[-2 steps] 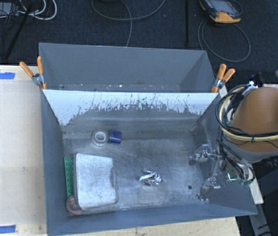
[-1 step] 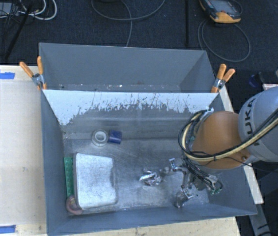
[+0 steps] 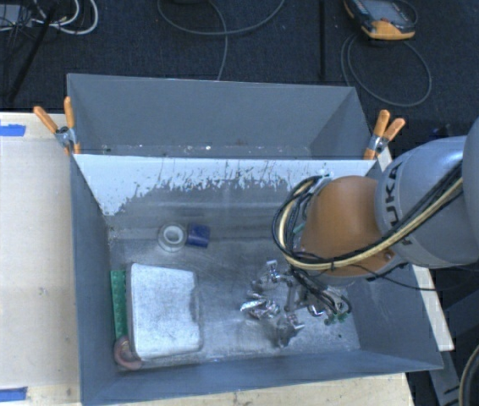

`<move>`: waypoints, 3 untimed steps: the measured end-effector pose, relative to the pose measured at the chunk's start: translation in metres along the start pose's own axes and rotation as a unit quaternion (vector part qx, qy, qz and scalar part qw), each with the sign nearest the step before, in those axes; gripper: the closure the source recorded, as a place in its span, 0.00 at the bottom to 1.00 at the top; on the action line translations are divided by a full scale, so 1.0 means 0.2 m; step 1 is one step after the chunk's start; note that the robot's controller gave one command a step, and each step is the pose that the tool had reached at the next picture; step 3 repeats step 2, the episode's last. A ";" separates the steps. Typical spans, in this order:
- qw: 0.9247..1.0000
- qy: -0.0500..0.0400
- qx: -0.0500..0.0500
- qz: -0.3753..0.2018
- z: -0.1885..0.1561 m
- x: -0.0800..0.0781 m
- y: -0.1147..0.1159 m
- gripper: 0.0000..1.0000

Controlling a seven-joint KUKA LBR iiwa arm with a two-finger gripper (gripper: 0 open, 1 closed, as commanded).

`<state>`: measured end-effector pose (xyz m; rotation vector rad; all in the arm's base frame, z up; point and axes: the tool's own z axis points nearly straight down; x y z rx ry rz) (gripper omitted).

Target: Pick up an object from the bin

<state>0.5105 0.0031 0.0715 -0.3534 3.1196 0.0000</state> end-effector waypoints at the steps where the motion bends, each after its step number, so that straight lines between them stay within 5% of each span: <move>1: 1.000 -0.001 0.000 -0.001 -0.01 0.00 0.00 1.00; 2: 0.997 -0.003 0.001 -0.080 -0.89 -0.03 -0.13 1.00; 3: 0.997 -0.003 0.001 -0.080 -0.89 -0.03 -0.13 1.00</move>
Offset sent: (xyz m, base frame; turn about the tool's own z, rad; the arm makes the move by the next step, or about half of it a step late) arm 0.0000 0.0000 0.0000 0.0000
